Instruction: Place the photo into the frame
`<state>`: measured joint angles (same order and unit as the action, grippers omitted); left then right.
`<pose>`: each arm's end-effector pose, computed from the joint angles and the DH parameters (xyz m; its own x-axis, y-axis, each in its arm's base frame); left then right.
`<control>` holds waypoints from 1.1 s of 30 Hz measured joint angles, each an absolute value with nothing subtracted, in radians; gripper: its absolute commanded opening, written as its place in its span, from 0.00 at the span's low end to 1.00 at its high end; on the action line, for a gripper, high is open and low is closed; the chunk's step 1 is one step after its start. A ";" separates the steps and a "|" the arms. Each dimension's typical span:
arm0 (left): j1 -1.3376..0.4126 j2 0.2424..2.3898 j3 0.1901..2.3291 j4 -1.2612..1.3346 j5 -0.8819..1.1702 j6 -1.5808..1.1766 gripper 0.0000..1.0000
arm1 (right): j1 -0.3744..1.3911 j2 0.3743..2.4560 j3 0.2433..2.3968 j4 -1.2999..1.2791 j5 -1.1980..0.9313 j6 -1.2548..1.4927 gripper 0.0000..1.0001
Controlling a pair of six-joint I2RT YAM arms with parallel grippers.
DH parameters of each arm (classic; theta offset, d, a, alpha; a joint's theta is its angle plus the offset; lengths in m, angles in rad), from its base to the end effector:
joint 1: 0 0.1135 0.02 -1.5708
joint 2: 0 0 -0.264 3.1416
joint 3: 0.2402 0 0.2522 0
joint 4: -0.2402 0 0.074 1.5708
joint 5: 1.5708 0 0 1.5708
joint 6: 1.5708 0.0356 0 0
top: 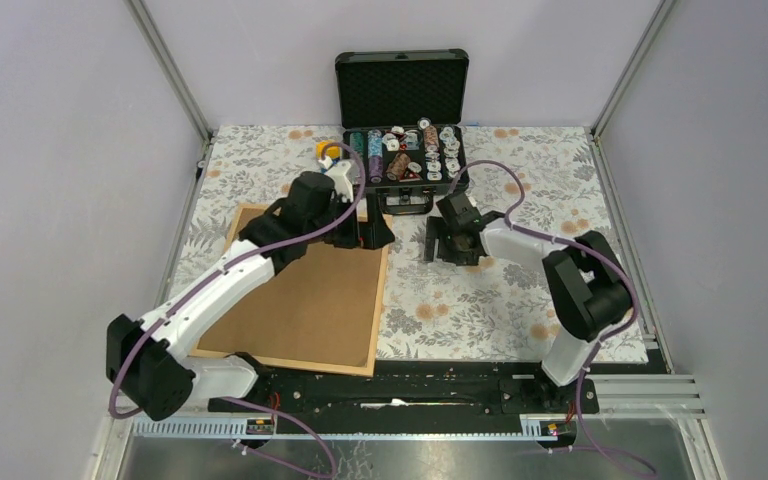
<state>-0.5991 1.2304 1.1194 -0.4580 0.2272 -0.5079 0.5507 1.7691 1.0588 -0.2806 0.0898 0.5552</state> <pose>0.2214 -0.1609 0.3363 -0.7322 -0.0738 -0.6771 0.4006 0.7573 -0.5158 0.3057 0.1840 0.1665 -0.8584 0.0890 -0.5052 -0.0315 0.9738 0.2251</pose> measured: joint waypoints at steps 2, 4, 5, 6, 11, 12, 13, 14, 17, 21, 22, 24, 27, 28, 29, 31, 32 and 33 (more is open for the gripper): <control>-0.599 1.253 1.090 -0.455 0.224 -0.517 0.99 | 0.550 1.726 1.024 -0.276 0.028 0.535 0.88; -0.593 1.254 1.061 -0.472 0.180 -0.521 0.99 | 0.564 1.692 0.989 -0.233 -0.059 0.548 0.91; -0.583 1.251 1.052 -0.480 0.152 -0.521 0.99 | 0.574 1.681 0.972 -0.204 -0.097 0.560 0.92; -0.563 1.244 1.043 -0.487 0.115 -0.521 0.99 | 0.593 1.673 0.954 -0.170 -0.134 0.581 0.93; -0.288 1.201 1.022 -0.530 -0.051 -0.511 0.99 | 0.712 1.672 0.910 -0.041 -0.245 0.653 1.00; -0.210 1.192 1.010 -0.529 -0.073 -0.508 0.99 | 0.730 1.672 0.898 -0.013 -0.265 0.662 1.00; -0.136 1.184 0.994 -0.522 -0.084 -0.506 0.99 | 0.738 1.672 0.889 0.007 -0.282 0.668 1.00; -0.050 1.179 0.971 -0.513 -0.084 -0.505 0.99 | 0.741 1.673 0.881 0.020 -0.290 0.672 1.00; 0.164 1.191 0.897 -0.476 -0.077 -0.506 0.99 | 0.738 1.673 0.865 0.041 -0.307 0.671 1.00; 0.297 1.320 0.899 -0.470 -0.077 -0.503 0.99 | 0.733 1.673 0.862 0.059 -0.337 0.654 1.00; 0.305 1.357 0.915 -0.469 -0.075 -0.499 0.99 | 0.730 1.673 0.862 0.062 -0.347 0.649 1.00; 0.315 1.442 0.970 -0.471 -0.067 -0.492 0.99 | 0.715 1.673 0.859 0.068 -0.367 0.642 1.00; 0.344 1.545 1.065 -0.465 -0.012 -0.477 0.99 | 0.659 1.673 0.835 0.091 -0.408 0.637 1.00; 0.356 1.575 1.089 -0.458 -0.001 -0.470 0.99 | 0.631 1.673 0.824 0.100 -0.422 0.637 1.00; 0.369 1.607 1.114 -0.449 0.009 -0.462 0.99 | 0.607 1.673 0.816 0.104 -0.435 0.636 1.00; 0.392 1.658 1.133 -0.430 0.035 -0.453 0.99 | 0.563 1.677 0.809 0.113 -0.458 0.631 1.00; 0.406 1.685 1.133 -0.413 0.059 -0.450 0.99 | 0.548 1.684 0.810 0.120 -0.466 0.627 1.00; 0.420 1.710 1.130 -0.402 0.085 -0.449 0.99 | 0.542 1.691 0.812 0.126 -0.476 0.626 1.00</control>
<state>0.4198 1.7100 1.1301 -0.4015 0.0849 -0.4492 0.5415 1.6905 0.8116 0.1261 -0.4755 0.6258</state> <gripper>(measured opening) 0.987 0.994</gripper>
